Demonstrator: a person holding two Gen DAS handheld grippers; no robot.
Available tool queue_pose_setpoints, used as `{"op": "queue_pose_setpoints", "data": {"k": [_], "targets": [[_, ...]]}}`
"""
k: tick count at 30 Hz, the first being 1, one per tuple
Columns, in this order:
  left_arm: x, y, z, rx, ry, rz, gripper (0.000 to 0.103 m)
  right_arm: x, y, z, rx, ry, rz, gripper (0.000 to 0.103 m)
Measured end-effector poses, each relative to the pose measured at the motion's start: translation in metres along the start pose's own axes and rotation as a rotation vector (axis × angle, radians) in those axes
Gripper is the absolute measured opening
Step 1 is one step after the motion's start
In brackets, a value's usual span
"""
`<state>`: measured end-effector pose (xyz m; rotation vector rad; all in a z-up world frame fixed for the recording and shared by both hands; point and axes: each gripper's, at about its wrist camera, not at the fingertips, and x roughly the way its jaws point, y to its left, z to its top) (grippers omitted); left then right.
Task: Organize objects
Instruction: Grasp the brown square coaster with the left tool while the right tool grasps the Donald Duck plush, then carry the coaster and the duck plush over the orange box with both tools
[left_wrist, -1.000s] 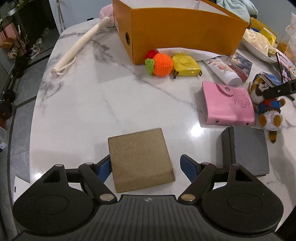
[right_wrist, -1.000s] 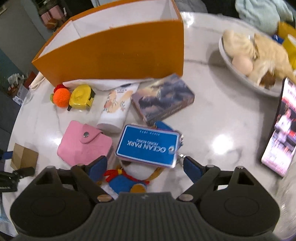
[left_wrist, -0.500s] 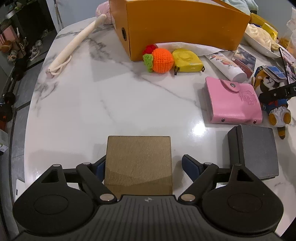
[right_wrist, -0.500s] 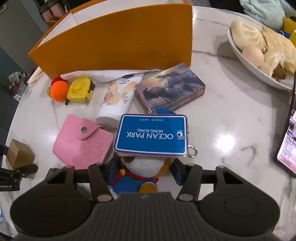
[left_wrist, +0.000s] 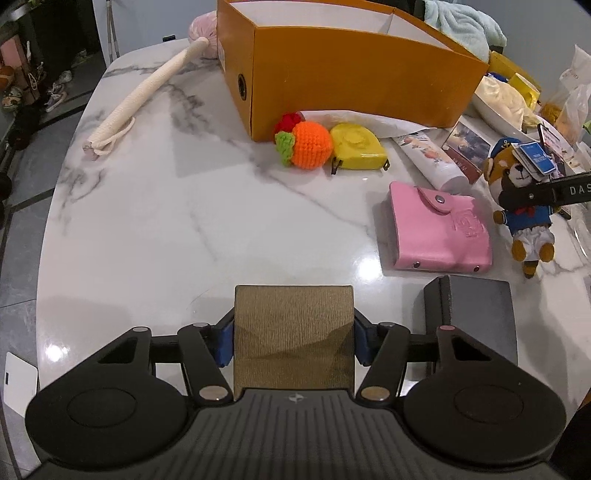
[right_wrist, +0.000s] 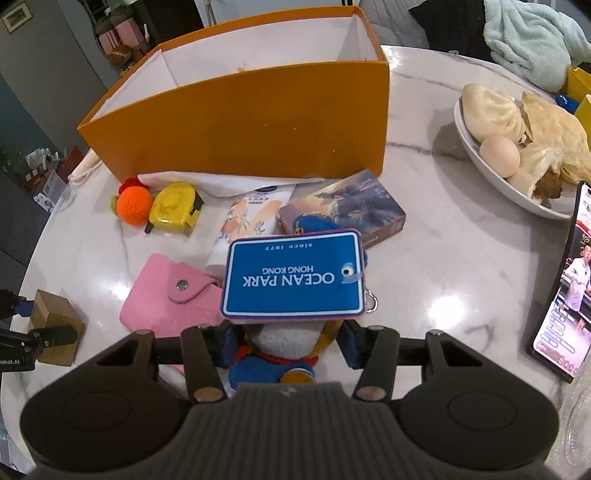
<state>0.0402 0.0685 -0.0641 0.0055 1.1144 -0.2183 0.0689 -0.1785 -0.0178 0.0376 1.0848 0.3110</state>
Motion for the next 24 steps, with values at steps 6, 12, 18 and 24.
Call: {"op": "queue_pose_setpoints", "data": {"k": [6,12,18,24], "targets": [[-0.012,-0.002,0.005,0.006,-0.03,-0.027,0.068,-0.008,0.001,0.002,-0.001,-0.031,0.004,0.055],[-0.034,-0.003,0.017,-0.018,-0.089,-0.078,0.068,-0.026,0.003,0.01,-0.021,-0.093,0.007,0.054],[-0.055,-0.009,0.038,-0.028,-0.153,-0.11,0.068,-0.044,0.009,0.024,-0.033,-0.157,0.037,0.054],[-0.064,-0.025,0.068,0.016,-0.206,-0.106,0.068,-0.058,0.018,0.047,-0.042,-0.224,0.07,0.054]]}}
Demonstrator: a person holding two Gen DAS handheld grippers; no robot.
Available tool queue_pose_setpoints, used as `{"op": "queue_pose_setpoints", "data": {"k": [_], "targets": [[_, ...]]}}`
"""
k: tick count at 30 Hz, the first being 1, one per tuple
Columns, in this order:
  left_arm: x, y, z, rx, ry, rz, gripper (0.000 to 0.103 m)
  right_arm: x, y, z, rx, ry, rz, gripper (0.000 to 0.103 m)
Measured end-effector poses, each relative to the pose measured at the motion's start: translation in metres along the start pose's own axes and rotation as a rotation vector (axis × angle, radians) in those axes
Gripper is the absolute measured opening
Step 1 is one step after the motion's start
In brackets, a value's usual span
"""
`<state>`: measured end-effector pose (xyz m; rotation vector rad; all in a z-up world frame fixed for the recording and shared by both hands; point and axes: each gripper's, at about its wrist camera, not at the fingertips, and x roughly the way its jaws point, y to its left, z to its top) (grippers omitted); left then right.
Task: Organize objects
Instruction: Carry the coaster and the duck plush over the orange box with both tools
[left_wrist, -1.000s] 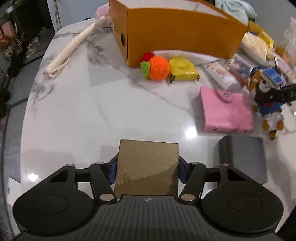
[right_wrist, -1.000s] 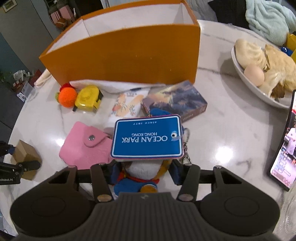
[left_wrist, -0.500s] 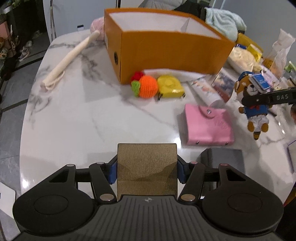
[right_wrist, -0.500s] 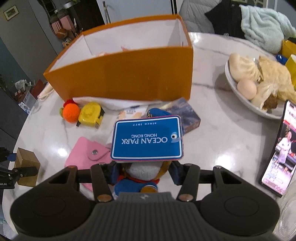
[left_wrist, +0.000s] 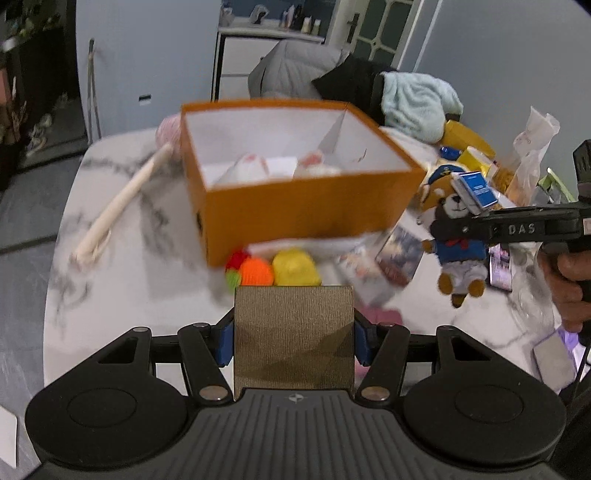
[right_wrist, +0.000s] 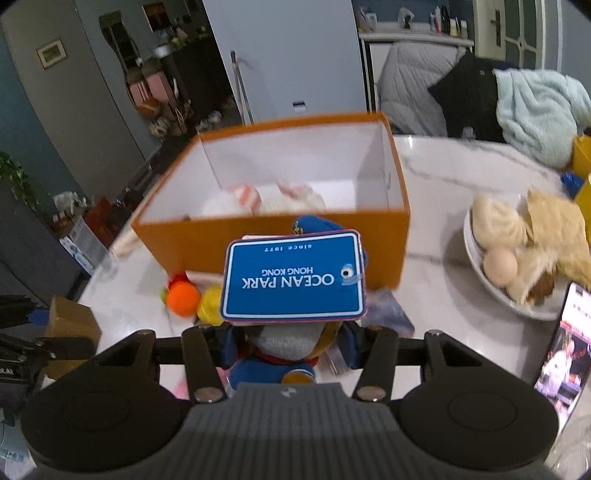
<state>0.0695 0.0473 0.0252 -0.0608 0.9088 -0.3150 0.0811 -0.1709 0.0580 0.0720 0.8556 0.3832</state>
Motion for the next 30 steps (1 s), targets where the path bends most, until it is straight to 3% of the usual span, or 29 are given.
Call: {"op": "queue_pose_setpoints", "data": {"k": [11,21,26,30], "targets": [[0.004,-0.012,0.083,0.035,-0.107,0.015,0.068,-0.006,0.01,0.058,-0.002,-0.137,0.033,0.054],[0.034,-0.005,0.135,0.0,-0.192,0.049,0.068,0.024,0.009,0.114,0.007,-0.218,0.022,0.054],[0.069,-0.003,0.147,-0.044,-0.173,0.057,0.068,0.037,0.017,0.128,-0.11,-0.299,-0.087,0.054],[0.098,-0.006,0.149,-0.043,-0.129,0.09,0.068,0.06,0.007,0.135,-0.114,-0.272,-0.13,0.054]]}}
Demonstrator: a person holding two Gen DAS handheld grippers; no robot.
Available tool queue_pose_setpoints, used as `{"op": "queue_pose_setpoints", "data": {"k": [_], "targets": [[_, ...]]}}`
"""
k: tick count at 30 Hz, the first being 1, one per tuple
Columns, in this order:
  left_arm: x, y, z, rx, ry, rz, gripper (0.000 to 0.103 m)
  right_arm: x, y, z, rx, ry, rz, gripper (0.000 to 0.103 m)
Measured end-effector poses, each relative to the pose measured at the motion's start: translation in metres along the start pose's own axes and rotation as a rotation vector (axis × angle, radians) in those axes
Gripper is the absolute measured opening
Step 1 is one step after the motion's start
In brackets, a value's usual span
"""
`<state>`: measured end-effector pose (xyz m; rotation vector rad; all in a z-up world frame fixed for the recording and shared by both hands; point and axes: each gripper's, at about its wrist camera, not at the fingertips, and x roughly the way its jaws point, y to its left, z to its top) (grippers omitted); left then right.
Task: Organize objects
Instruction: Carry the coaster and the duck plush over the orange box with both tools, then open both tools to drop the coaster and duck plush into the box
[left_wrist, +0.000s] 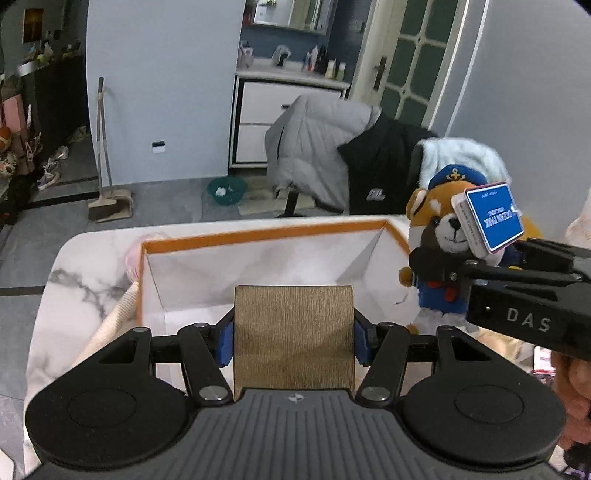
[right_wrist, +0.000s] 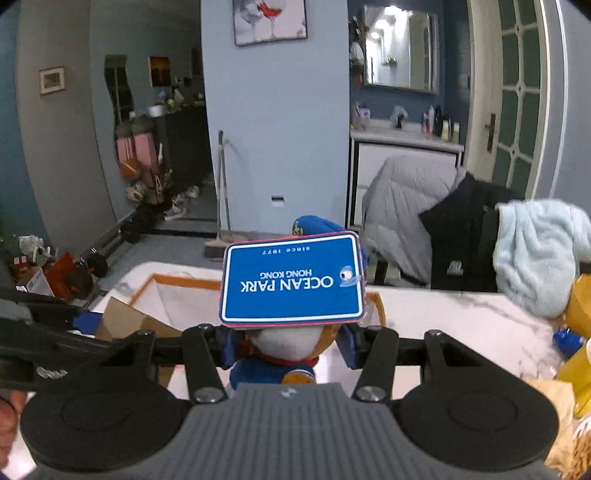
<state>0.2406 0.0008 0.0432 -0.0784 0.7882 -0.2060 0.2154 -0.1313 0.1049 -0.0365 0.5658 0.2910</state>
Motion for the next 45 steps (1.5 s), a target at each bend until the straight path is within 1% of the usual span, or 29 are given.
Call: {"op": "queue_pose_setpoints", "data": {"k": [6,11,16,19,23,27,29,31,34,36,37,40,42,45], "targets": [[0.036,-0.004,0.009,0.002,0.024,0.052,0.068,0.037,-0.013,-0.021,0.009,0.104,-0.021,0.054],[0.054,-0.006,0.016,0.008,0.024,0.072,0.068,0.061,-0.018,-0.034,-0.026,0.178,-0.057,0.054],[0.075,-0.016,0.021,0.035,0.043,0.091,0.068,0.083,-0.026,-0.048,-0.047,0.294,-0.054,0.054],[0.088,-0.02,0.019,0.048,0.071,0.11,0.068,0.086,-0.021,-0.048,-0.097,0.306,-0.055,0.054],[0.103,-0.022,0.016,0.056,0.12,0.142,0.068,0.091,-0.014,-0.048,-0.123,0.353,-0.014,0.054],[0.106,-0.025,0.018,0.074,0.146,0.178,0.069,0.094,-0.003,-0.054,-0.215,0.365,-0.05,0.055],[0.109,-0.028,0.017,0.089,0.161,0.2,0.069,0.094,-0.001,-0.056,-0.231,0.363,-0.058,0.056],[0.11,-0.03,0.016,0.096,0.171,0.215,0.069,0.094,-0.002,-0.055,-0.228,0.363,-0.056,0.057],[0.109,-0.029,0.015,0.093,0.166,0.205,0.071,0.093,-0.002,-0.055,-0.222,0.358,-0.055,0.058],[0.107,-0.028,0.014,0.089,0.154,0.21,0.078,0.092,-0.001,-0.055,-0.22,0.356,-0.051,0.059],[0.106,-0.027,0.014,0.085,0.15,0.214,0.08,0.091,-0.002,-0.055,-0.219,0.356,-0.05,0.059],[0.105,-0.024,0.015,0.066,0.144,0.212,0.081,0.089,-0.002,-0.055,-0.208,0.35,-0.046,0.06],[0.103,-0.023,0.015,0.059,0.136,0.21,0.081,0.086,-0.003,-0.054,-0.194,0.339,-0.047,0.065],[0.101,-0.023,0.015,0.061,0.128,0.207,0.082,0.085,-0.008,-0.05,-0.173,0.332,-0.052,0.066]]}}
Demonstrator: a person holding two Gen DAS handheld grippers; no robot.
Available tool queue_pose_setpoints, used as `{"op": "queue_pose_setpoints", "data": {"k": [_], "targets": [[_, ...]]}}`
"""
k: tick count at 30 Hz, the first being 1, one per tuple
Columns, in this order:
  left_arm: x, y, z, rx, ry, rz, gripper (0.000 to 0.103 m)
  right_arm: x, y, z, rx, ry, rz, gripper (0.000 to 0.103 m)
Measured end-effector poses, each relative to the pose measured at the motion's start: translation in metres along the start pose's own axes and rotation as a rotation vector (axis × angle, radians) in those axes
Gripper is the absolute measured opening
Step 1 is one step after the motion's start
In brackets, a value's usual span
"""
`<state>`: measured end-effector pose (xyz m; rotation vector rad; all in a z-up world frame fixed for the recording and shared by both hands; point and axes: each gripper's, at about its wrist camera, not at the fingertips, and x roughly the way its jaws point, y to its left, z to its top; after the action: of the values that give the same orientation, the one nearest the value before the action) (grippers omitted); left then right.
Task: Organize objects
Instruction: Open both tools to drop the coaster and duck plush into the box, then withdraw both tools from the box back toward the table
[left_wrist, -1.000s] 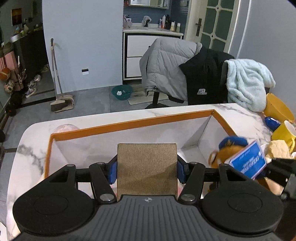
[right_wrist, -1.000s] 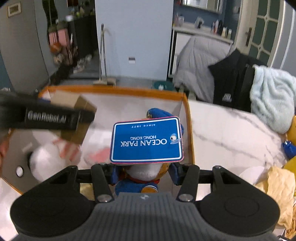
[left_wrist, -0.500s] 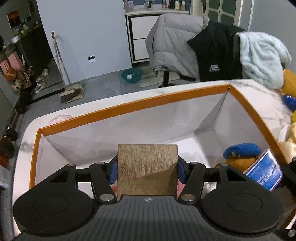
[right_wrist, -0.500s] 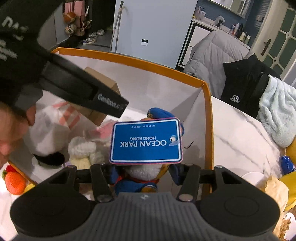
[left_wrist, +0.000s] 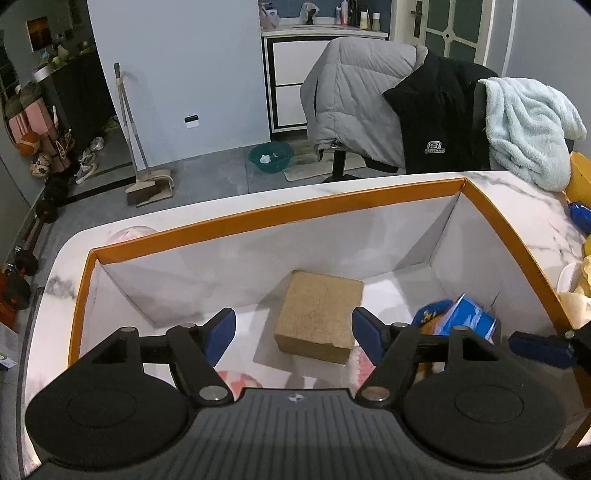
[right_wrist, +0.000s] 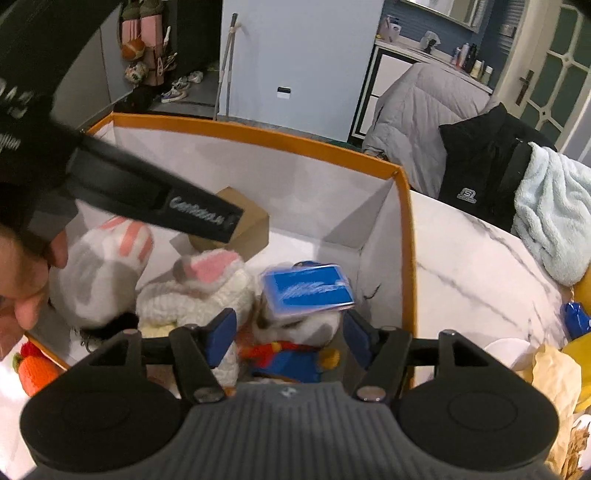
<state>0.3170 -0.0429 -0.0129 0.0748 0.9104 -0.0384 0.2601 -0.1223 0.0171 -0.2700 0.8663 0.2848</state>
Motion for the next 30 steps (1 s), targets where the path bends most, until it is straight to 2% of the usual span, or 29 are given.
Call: {"op": "queue_pose_setpoints", "data": {"k": [14,30], "targets": [[-0.024,0.006,0.0,0.001,-0.03,-0.005,0.083,-0.017,-0.006,0.0,0.025,-0.02,-0.003,0.066],[-0.099,0.023,0.002,0.013,-0.117,0.017,0.083,-0.083,0.004,0.004,0.079,-0.11,0.04,0.066]]}}
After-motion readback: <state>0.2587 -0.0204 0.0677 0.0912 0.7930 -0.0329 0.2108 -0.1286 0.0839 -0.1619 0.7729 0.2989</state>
